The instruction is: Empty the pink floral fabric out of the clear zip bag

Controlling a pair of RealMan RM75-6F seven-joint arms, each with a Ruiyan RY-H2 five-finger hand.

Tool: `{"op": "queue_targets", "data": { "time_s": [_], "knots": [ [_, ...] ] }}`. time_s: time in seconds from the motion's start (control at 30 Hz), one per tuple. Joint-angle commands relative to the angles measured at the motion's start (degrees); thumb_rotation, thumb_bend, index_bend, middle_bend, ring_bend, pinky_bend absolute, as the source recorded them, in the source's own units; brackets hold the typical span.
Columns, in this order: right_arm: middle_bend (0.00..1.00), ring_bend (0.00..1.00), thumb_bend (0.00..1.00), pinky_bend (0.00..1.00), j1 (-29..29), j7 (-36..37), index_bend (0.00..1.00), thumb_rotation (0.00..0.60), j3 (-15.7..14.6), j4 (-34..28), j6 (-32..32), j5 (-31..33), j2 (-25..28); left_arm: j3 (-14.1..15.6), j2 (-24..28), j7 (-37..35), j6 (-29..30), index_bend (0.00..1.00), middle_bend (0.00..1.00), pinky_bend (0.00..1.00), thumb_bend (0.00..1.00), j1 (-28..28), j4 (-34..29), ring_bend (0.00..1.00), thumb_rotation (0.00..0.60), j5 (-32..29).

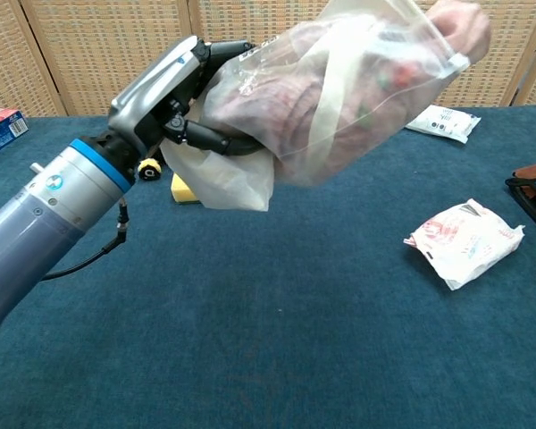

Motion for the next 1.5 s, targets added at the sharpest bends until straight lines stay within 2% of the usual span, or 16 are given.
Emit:
{"op": "queue_targets", "data": {
  "time_s": [0.03, 0.4, 0.5, 0.83, 1.2, 1.4, 1.5],
  "knots": [
    [0.0, 0.0, 0.0, 0.0, 1.75, -2.42, 0.33, 0.6, 0.78, -1.75, -1.79, 1.41, -0.38, -0.84, -0.68, 0.48, -0.47, 0.61, 0.58, 0.69, 0.64, -1.07, 0.22, 0.56, 0.6, -0.85],
    [0.0, 0.0, 0.0, 0.0, 4.22, -5.64, 0.36, 0.6, 2.4, -7.0, -2.28, 1.62, -1.34, -2.14, -0.96, 3.08, -3.01, 0.61, 0.58, 0.69, 0.64, -3.09, -4.55, 0.56, 0.6, -3.7],
    [0.0, 0.0, 0.0, 0.0, 5.2, -8.48, 0.36, 0.6, 2.51, -8.3, -3.18, 1.81, -1.58, -2.14, -0.89, 4.02, -3.17, 0.61, 0.58, 0.69, 0.64, -3.41, -5.65, 0.56, 0.6, -3.84],
    [0.0, 0.0, 0.0, 0.0, 7.95, -17.13, 0.36, 0.6, 3.34, -11.62, -4.87, 7.51, -3.85, -2.5, -0.7, 5.84, -3.34, 0.61, 0.58, 0.69, 0.64, -3.67, -7.86, 0.56, 0.6, -5.04],
    [0.0, 0.0, 0.01, 0.0, 10.47, -21.86, 0.37, 0.6, 4.51, -13.84, -7.34, 13.68, -3.98, -2.8, -1.51, 6.72, -3.36, 0.61, 0.58, 0.69, 0.64, -4.14, -8.27, 0.56, 0.6, -5.74],
    [0.0, 0.0, 0.04, 0.0, 11.2, -24.19, 0.37, 0.6, 4.44, -14.35, -7.91, 14.93, -4.82, -2.9, -1.67, 7.61, -3.44, 0.61, 0.58, 0.69, 0.64, -4.36, -8.84, 0.56, 0.6, -5.96],
    [0.0, 0.0, 0.09, 0.0, 11.35, -25.39, 0.41, 0.6, 4.42, -14.43, -7.68, 15.29, -5.2, -2.77, -1.68, 7.91, -3.35, 0.61, 0.58, 0.69, 0.64, -4.4, -9.04, 0.56, 0.6, -5.85]
  ]
}}
